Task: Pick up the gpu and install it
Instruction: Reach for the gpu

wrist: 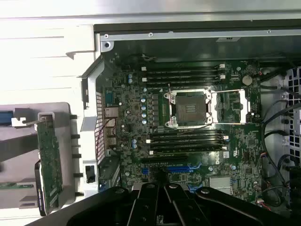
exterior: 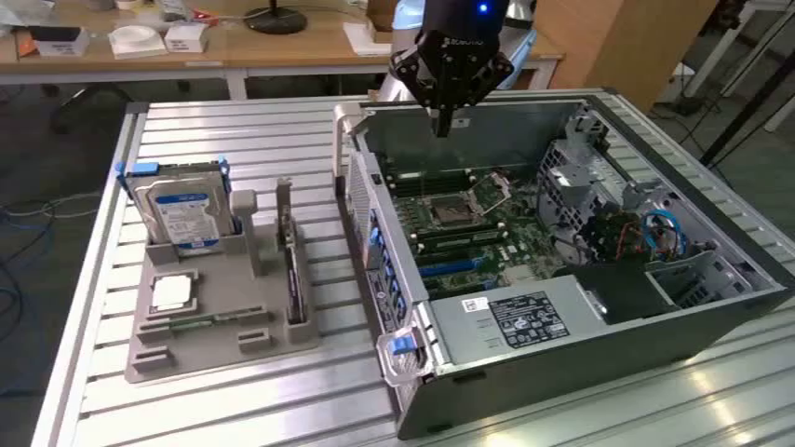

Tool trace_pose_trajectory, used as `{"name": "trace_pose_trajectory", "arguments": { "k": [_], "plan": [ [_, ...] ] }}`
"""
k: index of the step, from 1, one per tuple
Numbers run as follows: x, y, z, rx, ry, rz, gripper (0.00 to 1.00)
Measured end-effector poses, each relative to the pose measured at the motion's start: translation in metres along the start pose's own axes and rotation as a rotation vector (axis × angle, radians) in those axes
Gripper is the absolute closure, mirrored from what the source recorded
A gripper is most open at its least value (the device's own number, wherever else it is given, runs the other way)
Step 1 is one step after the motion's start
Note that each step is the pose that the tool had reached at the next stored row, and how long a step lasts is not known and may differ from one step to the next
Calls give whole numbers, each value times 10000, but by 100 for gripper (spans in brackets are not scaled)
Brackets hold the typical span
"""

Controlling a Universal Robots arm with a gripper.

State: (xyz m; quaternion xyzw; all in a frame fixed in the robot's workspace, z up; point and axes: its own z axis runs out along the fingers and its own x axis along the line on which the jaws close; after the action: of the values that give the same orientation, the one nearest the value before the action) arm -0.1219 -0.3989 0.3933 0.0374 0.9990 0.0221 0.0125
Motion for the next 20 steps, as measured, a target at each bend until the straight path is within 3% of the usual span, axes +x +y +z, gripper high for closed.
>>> {"name": "trace_pose_trajectory", "arguments": {
  "k": [10,20],
  "plan": [
    [3,0,1,0,-1,0,89],
    [99,-8,3,0,0,1,89]
  ]
}}
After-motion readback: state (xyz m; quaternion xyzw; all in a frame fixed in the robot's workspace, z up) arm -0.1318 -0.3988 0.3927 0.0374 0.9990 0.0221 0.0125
